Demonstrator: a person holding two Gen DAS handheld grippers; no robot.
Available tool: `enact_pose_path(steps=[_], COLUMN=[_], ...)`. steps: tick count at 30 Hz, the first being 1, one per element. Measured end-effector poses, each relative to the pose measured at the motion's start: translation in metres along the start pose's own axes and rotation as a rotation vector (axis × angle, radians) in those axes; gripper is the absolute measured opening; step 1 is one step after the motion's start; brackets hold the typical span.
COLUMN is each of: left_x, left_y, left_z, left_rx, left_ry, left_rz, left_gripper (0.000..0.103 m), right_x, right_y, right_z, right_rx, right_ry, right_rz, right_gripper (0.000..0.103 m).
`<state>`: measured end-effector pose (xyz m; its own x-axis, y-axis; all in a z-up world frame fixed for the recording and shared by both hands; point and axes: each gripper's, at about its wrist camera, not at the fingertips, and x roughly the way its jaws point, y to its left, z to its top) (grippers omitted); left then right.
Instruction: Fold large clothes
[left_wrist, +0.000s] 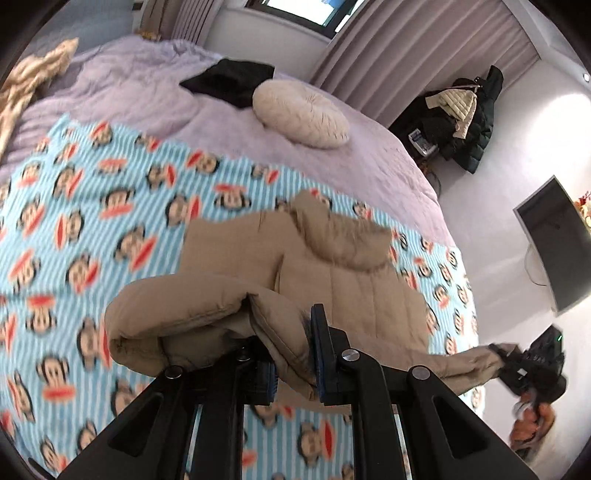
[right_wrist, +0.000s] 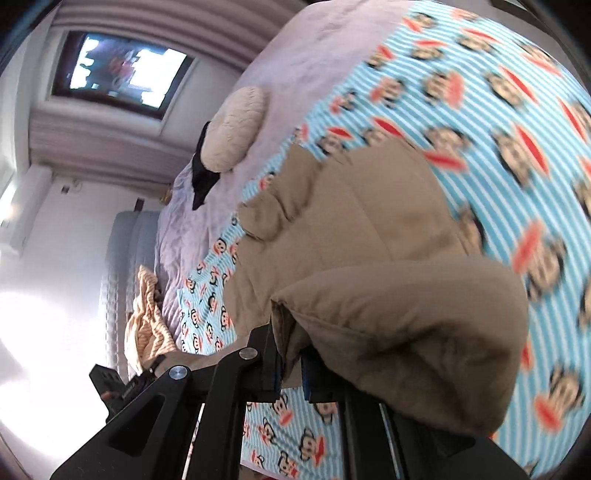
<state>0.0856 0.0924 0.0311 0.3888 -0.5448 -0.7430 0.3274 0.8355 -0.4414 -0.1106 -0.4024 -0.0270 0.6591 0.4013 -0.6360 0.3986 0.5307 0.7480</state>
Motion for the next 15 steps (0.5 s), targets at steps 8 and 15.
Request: enact_pose_path(steps=[8,15], left_x=[0.074,0.163], left_y=[0.001,0.027], left_z=[0.06,0.08], left_rx=[0.01,0.016], left_ry=[0.026,0.11], left_rz=[0.111,0.189], left_gripper=[0.017,0.017], right_x=[0.062,0.145], right_y=[0.02,-0.005], right_z=[0.093,0.134], right_rx=[-0.067,0.005], right_ry=[0.035,0.057], right_rz=[-0.069,-0.172], right_gripper=[0.008,0.008])
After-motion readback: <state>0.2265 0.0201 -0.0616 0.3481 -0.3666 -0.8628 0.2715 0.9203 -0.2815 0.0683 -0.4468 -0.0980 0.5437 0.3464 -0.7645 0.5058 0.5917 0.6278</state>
